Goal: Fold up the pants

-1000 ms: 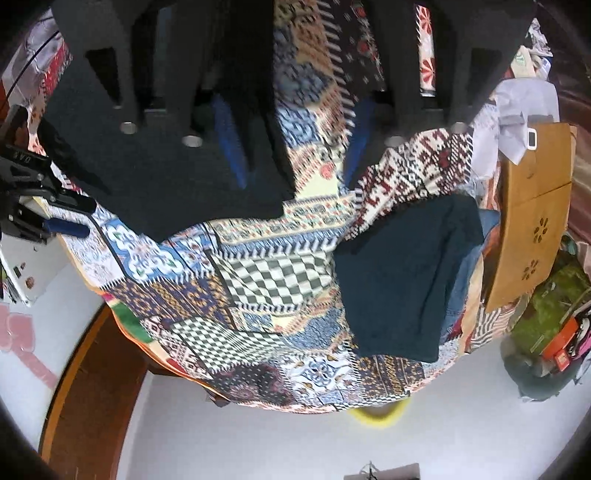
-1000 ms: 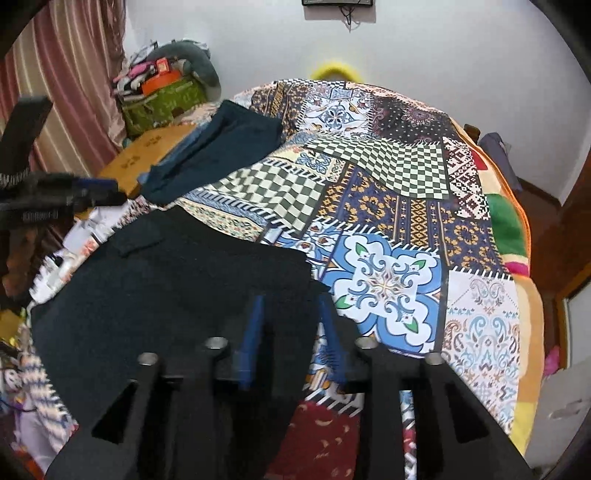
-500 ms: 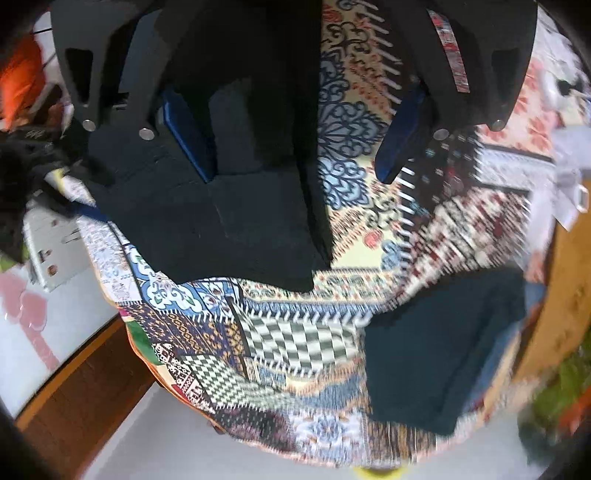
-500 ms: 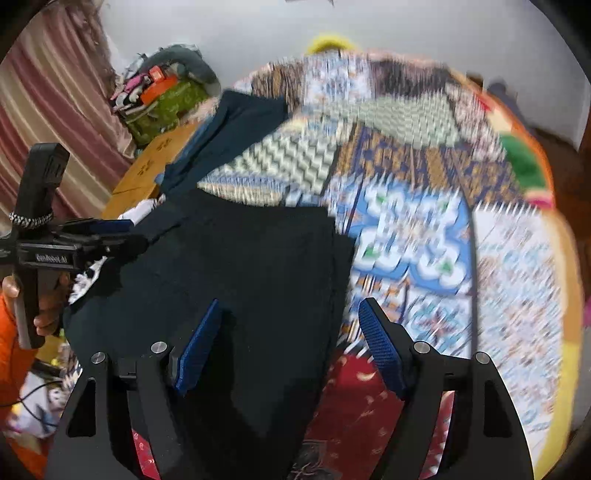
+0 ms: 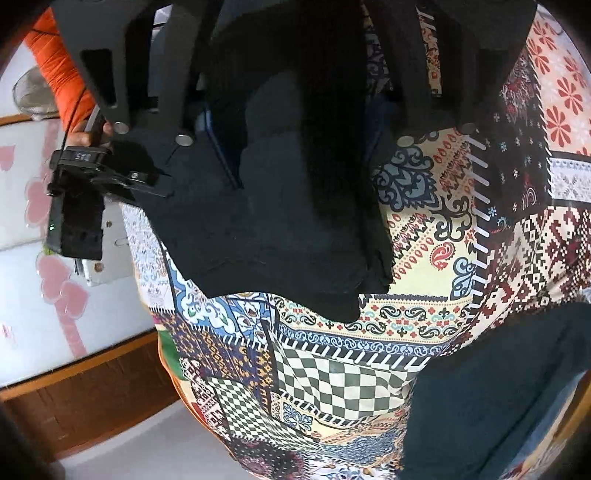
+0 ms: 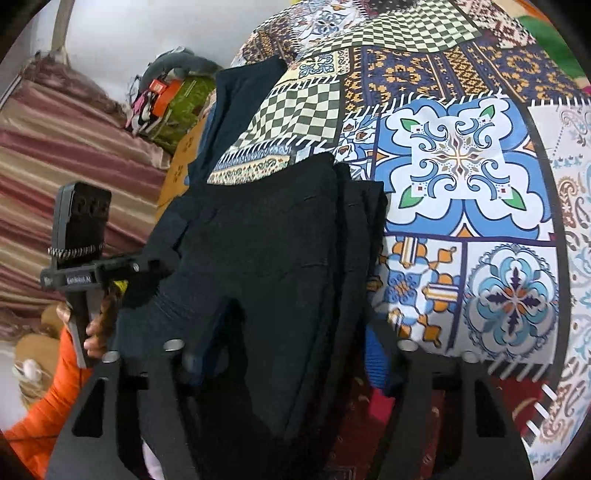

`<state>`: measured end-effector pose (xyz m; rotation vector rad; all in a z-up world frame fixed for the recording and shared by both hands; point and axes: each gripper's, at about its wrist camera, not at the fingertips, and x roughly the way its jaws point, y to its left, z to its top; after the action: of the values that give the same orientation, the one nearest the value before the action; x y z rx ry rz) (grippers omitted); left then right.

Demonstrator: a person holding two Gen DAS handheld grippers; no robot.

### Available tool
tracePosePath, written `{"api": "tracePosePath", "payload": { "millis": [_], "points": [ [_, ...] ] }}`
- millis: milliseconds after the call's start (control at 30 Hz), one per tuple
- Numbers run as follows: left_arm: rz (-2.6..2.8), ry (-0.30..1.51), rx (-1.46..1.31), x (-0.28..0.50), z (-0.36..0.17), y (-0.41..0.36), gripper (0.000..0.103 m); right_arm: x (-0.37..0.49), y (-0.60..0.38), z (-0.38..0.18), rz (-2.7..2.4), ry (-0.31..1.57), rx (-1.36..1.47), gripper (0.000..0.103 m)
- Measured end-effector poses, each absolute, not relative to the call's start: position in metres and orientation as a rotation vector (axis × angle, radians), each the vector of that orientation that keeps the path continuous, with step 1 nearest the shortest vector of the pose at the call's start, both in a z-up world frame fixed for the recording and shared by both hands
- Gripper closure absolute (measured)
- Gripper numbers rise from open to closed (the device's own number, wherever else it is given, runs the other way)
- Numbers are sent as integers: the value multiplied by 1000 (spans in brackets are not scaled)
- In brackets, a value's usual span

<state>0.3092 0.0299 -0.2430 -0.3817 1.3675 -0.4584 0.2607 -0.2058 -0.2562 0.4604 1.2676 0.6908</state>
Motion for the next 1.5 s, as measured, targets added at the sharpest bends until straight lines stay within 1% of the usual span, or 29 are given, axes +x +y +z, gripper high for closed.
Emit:
{"api": "tracePosePath", "payload": {
  "millis": [33, 100, 167, 200, 267, 367, 633, 800, 900, 1000, 1133, 1333, 1500],
  "points": [
    [-458, 1368, -390, 310, -243, 31, 50, 262, -206, -257, 689, 1278, 483, 53],
    [-461, 1363, -403, 311, -241, 33, 54, 266, -209, -255, 687, 1290, 496, 67],
    [-466, 1342, -389, 310, -235, 34, 58, 268, -208, -249, 680, 1291, 482, 76],
    [-466, 1326, -369, 308, -231, 33, 59, 268, -206, -244, 680, 1287, 460, 78],
    [-472, 1288, -332, 305, -220, 31, 66, 269, -200, -234, 678, 1270, 404, 80],
    [-479, 1216, -289, 303, -196, 34, 71, 270, -185, -215, 678, 1212, 336, 81],
    [-381, 994, -245, 311, -128, 85, 72, 295, -134, -142, 740, 966, 274, 83],
    [-278, 870, -215, 332, -97, 127, 72, 324, -91, -115, 771, 878, 260, 83],
    [-225, 840, -212, 348, -90, 151, 72, 343, -64, -110, 781, 853, 251, 83],
    [-178, 820, -206, 368, -92, 175, 72, 361, -42, -113, 783, 847, 238, 83],
    [-143, 838, -219, 396, -109, 199, 72, 392, -16, -132, 767, 880, 253, 83],
    [-116, 922, -260, 454, -164, 227, 72, 429, 5, -176, 730, 964, 277, 83],
    [-78, 1018, -268, 500, -222, 238, 72, 460, 23, -216, 690, 1014, 264, 83]
  ]
}}
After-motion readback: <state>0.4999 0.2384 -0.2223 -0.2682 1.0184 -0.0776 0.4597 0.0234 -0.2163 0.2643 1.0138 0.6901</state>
